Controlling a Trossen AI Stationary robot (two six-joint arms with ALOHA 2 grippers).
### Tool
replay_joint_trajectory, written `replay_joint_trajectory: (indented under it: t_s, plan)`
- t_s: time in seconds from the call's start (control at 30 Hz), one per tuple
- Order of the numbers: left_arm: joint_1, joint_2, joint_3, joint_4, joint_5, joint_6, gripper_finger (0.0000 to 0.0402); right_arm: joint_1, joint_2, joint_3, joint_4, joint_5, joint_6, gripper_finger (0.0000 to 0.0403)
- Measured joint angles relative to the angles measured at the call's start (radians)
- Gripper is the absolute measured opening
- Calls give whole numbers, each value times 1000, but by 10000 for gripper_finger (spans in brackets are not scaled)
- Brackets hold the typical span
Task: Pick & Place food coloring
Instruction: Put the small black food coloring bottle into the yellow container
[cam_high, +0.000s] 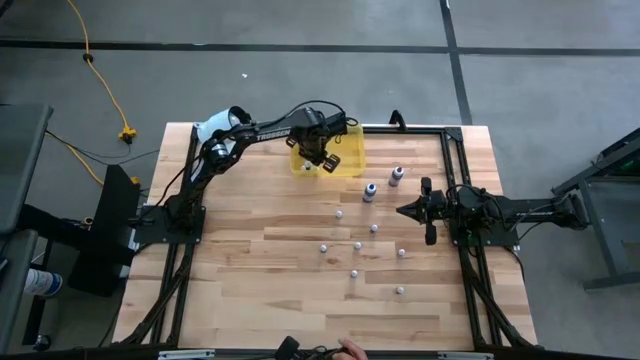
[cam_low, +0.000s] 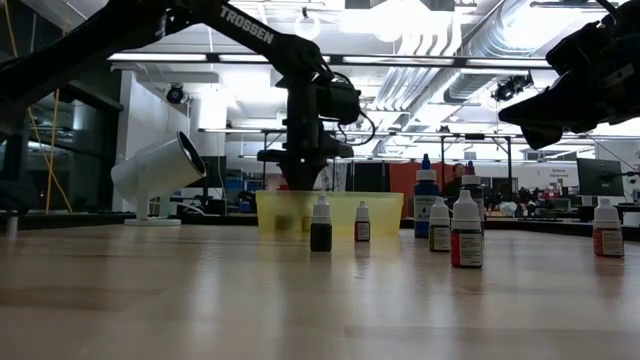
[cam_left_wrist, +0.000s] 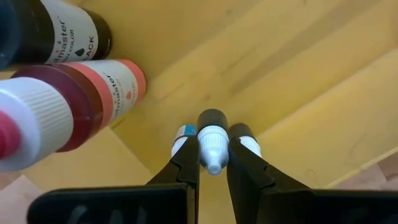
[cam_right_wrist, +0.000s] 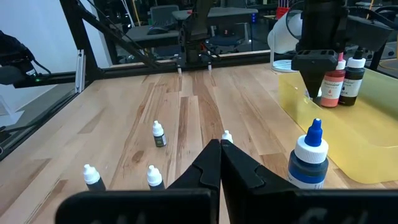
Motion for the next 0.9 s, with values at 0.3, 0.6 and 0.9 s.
replay_joint_trajectory:
  t_s: [0.3,0.6,0.9]
  plan:
    - [5,0,0,1,17,15,40,0,0,0,0,0,0,0]
    - [6,-1,0,-4,38,20,40,0,0,0,0,0,0,0]
    - [6,-1,0,0,39,31,59,0,0,0,0,0,0,0]
